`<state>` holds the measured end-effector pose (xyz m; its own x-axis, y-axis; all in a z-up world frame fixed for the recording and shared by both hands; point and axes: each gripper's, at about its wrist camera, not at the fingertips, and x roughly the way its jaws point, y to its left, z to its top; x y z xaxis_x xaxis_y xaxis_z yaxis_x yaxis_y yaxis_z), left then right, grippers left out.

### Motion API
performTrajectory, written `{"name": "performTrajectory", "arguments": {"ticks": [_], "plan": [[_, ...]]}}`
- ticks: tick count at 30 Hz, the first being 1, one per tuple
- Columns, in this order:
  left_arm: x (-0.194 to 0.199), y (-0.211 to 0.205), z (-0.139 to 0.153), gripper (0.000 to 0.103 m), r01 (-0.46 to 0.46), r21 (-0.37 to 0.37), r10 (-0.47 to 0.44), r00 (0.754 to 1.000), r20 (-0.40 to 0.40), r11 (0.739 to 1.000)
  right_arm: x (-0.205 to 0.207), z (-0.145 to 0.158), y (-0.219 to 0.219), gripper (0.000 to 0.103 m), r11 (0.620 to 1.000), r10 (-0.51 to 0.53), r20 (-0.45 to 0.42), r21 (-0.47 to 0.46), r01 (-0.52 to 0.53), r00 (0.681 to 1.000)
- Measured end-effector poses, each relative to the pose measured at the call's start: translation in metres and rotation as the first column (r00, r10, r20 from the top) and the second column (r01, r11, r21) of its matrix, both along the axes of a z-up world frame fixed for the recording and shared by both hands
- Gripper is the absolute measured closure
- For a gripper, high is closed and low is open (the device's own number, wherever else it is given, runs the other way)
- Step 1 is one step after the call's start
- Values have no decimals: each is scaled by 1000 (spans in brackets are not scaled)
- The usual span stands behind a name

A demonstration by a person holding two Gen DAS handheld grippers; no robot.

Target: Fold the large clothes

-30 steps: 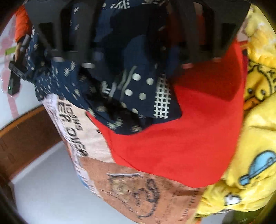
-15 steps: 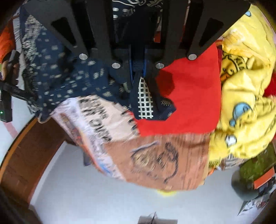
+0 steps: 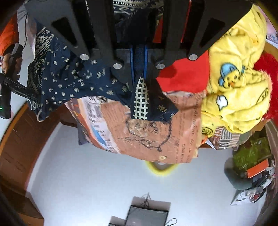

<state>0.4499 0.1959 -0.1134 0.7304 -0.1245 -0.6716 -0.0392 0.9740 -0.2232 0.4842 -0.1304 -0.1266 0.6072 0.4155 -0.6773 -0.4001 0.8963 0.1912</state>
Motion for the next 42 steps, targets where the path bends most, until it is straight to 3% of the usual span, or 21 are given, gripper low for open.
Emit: {"name": "performTrajectory", "arguments": {"ticks": [4,7,11,15,19,21,23,24,28,33,37,42], "plan": [[32,14,-17,95,-51,59,53,998,-39,997,33,-17,7,92,1000,-14,-42,-13,13,999],[56,26,-45,95,-74,70,81,992,-102,995,53,-40,13,92,999,-27,-85,-44,24,996],[78,35,-85,98,-111,138,135,975,-175,984,72,-76,16,92,994,-58,-141,-104,43,988],[90,62,-124,98,-180,136,209,948,-241,974,84,-96,5,92,994,-83,-191,-89,67,978],[89,76,-146,98,-187,96,207,937,-283,978,88,-109,1,88,993,-78,-201,-105,57,976],[87,73,-148,97,-173,121,201,939,-280,977,87,-110,2,83,991,-82,-188,-121,60,979],[86,68,-147,97,-163,156,202,938,-282,974,85,-110,-1,69,987,-102,-178,-139,77,979],[85,66,-145,97,-161,164,203,936,-287,973,83,-110,-4,67,986,-111,-180,-140,86,977],[78,57,-140,95,-146,185,201,925,-322,972,71,-106,-22,52,990,-129,-223,-92,111,966],[59,46,-129,94,-120,176,178,913,-366,977,42,-86,-36,52,991,-122,-221,-87,105,968],[32,34,-107,93,-91,180,150,926,-346,979,13,-61,-44,52,991,-118,-185,-89,103,976],[-10,16,-70,81,-39,174,90,950,-298,984,-25,-25,-48,52,992,-103,-128,-92,92,986]]}}
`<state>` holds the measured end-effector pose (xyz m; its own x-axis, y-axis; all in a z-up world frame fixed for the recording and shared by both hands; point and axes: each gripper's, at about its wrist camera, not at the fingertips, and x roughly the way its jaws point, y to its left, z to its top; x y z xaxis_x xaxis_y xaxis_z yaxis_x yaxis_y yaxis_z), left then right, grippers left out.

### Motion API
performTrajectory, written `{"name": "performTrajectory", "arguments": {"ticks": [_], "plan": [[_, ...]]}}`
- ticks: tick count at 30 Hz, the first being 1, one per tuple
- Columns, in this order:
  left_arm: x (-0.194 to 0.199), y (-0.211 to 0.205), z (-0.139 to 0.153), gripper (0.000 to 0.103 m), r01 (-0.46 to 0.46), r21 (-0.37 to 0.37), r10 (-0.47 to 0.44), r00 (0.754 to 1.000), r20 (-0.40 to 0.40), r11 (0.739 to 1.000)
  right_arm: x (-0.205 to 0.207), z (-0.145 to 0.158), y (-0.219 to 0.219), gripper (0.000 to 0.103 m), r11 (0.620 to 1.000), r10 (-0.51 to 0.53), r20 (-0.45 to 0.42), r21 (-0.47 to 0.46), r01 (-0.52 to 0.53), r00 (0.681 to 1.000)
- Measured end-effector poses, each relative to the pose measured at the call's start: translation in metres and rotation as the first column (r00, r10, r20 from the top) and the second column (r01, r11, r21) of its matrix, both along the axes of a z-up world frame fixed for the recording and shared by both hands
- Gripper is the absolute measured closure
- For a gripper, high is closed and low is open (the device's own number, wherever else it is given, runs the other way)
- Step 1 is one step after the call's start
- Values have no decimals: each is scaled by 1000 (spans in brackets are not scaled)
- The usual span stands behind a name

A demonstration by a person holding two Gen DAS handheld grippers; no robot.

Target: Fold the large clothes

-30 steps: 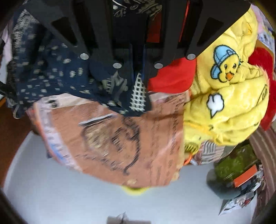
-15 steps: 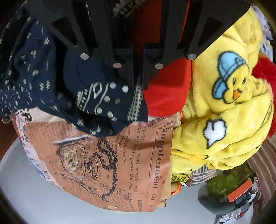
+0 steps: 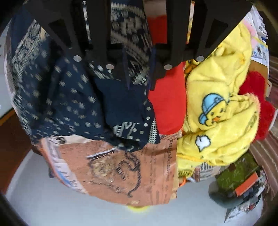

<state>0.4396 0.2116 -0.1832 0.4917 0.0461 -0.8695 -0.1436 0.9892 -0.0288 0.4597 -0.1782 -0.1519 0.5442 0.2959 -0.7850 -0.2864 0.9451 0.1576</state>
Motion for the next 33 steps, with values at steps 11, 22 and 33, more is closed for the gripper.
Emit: {"name": "performTrajectory", "arguments": {"ticks": [11,22,33], "plan": [[-99,-31,55,56,99,50,-104,988,114,994,-85,41,-1,43,998,61,89,4,-62,994],[-178,-8,8,44,60,-64,-59,998,11,996,-150,12,-8,33,992,121,51,-40,-119,991],[-217,-27,-64,44,89,-304,-135,982,-134,949,-178,-57,-16,33,993,107,-144,-42,-115,984]]}}
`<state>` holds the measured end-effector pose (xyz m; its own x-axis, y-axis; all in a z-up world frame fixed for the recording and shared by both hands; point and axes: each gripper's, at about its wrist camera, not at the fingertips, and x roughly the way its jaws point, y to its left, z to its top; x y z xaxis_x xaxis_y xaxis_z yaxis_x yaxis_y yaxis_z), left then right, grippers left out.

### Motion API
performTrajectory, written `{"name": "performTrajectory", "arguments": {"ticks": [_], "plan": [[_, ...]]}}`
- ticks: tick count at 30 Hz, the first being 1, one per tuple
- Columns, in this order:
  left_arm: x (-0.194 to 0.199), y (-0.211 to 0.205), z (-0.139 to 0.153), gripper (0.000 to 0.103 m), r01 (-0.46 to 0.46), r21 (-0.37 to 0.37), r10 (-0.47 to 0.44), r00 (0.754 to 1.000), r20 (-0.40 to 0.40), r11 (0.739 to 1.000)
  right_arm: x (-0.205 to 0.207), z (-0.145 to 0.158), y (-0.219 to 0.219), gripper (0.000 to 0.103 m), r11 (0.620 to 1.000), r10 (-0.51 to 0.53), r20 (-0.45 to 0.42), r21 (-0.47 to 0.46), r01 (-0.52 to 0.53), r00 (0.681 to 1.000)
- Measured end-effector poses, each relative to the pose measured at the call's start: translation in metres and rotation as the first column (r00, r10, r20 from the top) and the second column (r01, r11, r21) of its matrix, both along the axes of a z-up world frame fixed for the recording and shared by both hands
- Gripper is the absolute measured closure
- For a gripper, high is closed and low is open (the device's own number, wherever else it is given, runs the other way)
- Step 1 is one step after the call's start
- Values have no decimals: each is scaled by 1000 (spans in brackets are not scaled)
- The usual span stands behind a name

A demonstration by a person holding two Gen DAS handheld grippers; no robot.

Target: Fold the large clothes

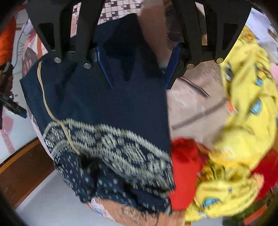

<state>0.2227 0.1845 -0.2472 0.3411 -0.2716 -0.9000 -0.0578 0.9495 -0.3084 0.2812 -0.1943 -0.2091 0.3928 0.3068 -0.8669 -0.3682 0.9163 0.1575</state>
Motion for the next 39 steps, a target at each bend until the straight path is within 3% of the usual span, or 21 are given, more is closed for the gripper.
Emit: {"name": "performTrajectory", "arguments": {"ticks": [2,6,8,13,15,17,18,20,25,29,35,39], "plan": [[-1,1,-13,44,-3,-50,1,999,-41,999,-5,-11,-1,33,1000,-1,-27,4,2,1000],[-5,0,-31,44,-18,-75,11,995,-96,997,-14,-29,-1,33,1000,7,-96,14,-6,995],[-7,-2,-40,44,-7,-149,-11,992,-124,989,-16,-34,-3,33,999,0,-112,43,5,994],[-13,-8,-40,44,-6,-158,-7,996,-85,987,-19,-37,-11,34,994,-29,-104,102,40,994],[-14,-8,-39,48,-11,-163,-1,997,-74,987,-20,-37,-7,51,993,-17,-93,111,27,995],[-16,-9,-37,67,-8,-141,-1,998,-59,990,-18,-35,-5,67,991,-12,-97,129,24,995],[-16,-11,-36,71,-5,-119,-2,998,-56,993,-18,-35,-4,77,991,-13,-95,131,25,995],[-16,-14,-33,88,1,-89,-4,999,-42,996,-17,-33,0,89,992,-17,-80,122,27,997],[-12,-18,-9,94,-10,-25,11,999,33,1000,-17,-22,3,94,991,-30,-24,131,33,999],[-12,-14,28,96,-31,-27,34,989,141,999,-13,-3,2,94,986,-27,26,164,22,999],[1,-2,83,96,-57,-48,68,956,285,997,0,34,3,96,975,-44,129,220,14,991],[16,5,116,96,-87,-18,88,923,375,996,17,60,4,96,969,-64,200,249,12,978]]}}
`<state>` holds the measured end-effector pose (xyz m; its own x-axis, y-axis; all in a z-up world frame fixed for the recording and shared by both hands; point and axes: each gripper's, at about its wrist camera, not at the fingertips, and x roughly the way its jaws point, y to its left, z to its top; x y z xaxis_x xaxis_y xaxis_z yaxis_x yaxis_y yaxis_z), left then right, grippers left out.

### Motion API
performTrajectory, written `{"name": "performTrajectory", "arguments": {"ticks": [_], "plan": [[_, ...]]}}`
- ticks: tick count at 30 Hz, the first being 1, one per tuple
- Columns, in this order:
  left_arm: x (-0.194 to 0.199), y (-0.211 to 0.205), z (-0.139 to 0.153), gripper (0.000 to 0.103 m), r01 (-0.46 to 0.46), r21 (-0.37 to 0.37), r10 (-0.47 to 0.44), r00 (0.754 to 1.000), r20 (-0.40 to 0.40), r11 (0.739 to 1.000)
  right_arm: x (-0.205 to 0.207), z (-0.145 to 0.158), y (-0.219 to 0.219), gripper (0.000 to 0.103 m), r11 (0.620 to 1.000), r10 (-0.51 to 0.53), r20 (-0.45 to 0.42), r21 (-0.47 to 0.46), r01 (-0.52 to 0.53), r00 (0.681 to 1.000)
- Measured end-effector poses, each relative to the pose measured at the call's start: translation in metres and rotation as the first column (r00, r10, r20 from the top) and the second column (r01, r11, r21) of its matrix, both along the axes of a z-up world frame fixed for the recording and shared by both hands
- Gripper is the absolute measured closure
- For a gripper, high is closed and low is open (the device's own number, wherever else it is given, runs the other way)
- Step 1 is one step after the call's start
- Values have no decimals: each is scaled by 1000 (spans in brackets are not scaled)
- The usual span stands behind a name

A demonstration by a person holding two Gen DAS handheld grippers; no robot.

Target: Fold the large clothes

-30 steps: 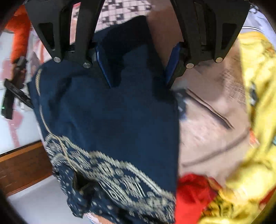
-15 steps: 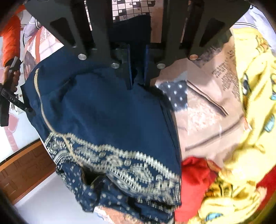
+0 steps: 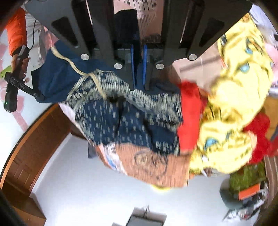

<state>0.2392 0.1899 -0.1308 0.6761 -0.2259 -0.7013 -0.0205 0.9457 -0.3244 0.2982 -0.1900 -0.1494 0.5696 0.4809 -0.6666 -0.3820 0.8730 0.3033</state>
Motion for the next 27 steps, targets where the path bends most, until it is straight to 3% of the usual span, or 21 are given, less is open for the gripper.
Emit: {"name": "performTrajectory", "arguments": {"ticks": [8,13,18,27], "plan": [[66,24,33,96,-107,-44,110,989,98,993,64,34,9,96,999,-40,85,26,38,996],[118,30,35,96,-168,12,166,980,112,986,112,38,20,96,998,-63,92,14,62,994],[175,36,11,96,-213,53,209,975,77,976,159,24,31,96,996,-81,65,-31,83,995],[263,41,-54,96,-247,162,255,967,-27,955,234,-33,39,96,990,-116,-55,-89,111,992]]}}
